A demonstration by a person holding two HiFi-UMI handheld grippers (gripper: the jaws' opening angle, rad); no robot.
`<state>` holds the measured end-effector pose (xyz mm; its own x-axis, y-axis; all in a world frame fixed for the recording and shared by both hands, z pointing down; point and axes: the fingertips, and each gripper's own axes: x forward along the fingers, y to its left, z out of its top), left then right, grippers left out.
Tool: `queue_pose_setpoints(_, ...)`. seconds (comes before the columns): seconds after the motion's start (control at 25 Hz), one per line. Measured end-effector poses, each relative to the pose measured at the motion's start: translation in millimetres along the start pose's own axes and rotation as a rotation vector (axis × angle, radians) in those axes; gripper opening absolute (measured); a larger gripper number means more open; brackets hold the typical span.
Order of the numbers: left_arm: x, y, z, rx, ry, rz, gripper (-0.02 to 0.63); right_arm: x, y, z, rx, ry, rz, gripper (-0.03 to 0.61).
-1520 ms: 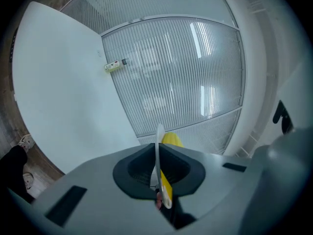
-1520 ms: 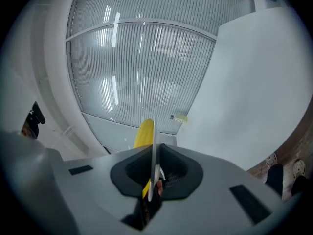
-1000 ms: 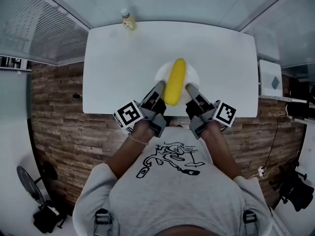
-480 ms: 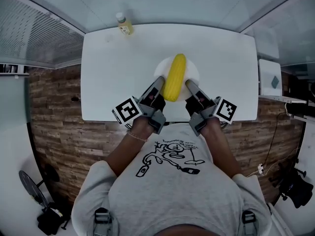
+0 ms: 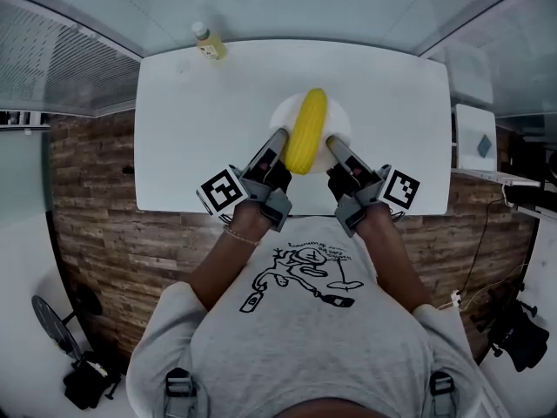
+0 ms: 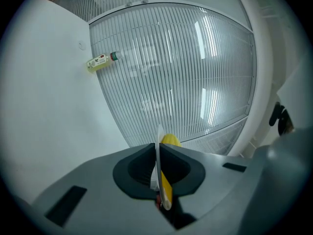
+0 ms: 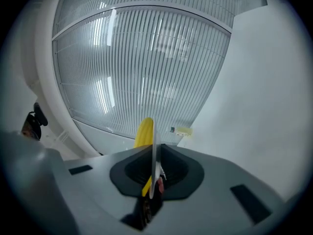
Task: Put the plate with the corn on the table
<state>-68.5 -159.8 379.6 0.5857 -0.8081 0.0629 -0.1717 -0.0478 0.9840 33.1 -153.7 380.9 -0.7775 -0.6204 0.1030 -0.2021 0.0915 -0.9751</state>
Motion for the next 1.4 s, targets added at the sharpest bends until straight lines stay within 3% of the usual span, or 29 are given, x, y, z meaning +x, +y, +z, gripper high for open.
queue_pose_setpoints(0.36, 3.5, 24.2, -2.7, 0.048, 0.024, 0.039, 0.029, -0.3, -30.5, -5.5, 0.018, 0.002, -0.073, 0.028)
queue_pose_setpoints(0.96, 9.0, 80.1, -21.9, 0.162, 0.176, 0.115, 0.031, -4.3, -89.2, -16.9, 0.034, 0.037, -0.168, 0.023)
queue_pose_setpoints(1.4, 29.7, 133.8, -35.2, 0.241, 0.291, 0.131, 0.035, -2.1, -145.3, -13.0, 0.058, 0.049, -0.175, 0.023)
